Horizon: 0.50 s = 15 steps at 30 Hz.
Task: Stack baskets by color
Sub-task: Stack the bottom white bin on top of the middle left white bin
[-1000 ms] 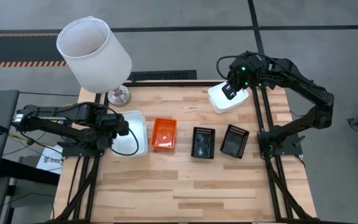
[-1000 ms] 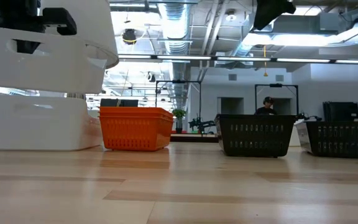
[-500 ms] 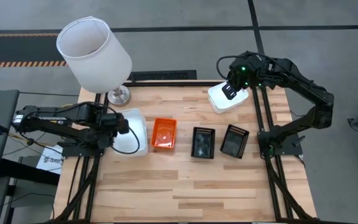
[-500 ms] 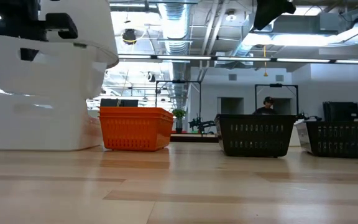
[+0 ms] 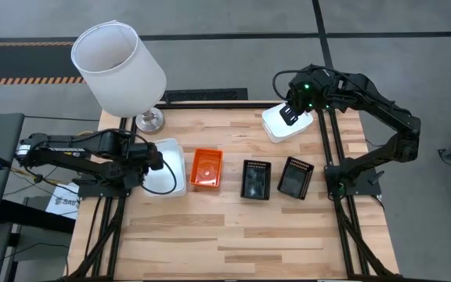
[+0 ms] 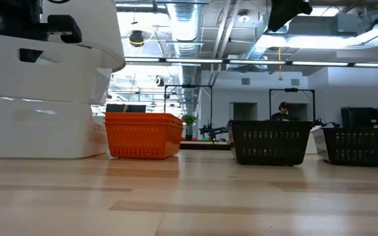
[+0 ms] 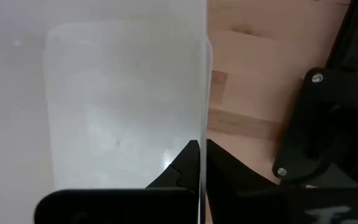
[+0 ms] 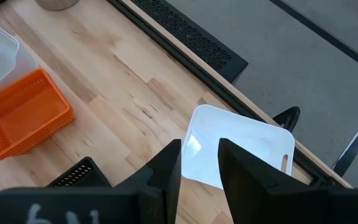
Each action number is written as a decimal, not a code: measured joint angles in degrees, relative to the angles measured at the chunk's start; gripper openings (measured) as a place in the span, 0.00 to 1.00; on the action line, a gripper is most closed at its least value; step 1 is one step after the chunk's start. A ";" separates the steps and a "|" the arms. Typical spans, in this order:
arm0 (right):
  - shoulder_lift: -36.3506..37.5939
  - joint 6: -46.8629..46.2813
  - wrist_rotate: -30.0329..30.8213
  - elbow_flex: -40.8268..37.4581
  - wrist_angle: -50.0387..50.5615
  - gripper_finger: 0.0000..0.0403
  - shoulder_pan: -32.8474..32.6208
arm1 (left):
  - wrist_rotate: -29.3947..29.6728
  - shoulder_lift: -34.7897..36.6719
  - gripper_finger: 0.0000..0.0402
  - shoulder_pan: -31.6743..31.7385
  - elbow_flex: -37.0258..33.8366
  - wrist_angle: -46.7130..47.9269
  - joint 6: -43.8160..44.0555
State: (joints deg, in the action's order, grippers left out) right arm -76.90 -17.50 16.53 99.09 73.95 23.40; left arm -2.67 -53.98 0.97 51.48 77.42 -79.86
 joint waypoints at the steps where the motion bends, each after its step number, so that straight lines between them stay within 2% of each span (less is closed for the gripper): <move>1: 0.00 0.00 0.00 0.00 0.00 0.32 0.00 | 0.08 0.00 0.00 0.00 0.00 -0.10 -0.04; 5: 0.00 0.00 0.02 0.00 0.00 0.32 0.00 | 2.02 0.00 0.00 0.00 0.00 -0.19 -1.69; 15: 0.00 -0.01 0.02 0.00 0.02 0.32 0.02 | 0.23 0.00 0.00 0.00 -0.27 -0.38 -1.86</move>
State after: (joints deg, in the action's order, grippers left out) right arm -76.90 -17.51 16.56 99.09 73.97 23.42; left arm -2.45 -53.98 0.97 51.22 77.04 -81.72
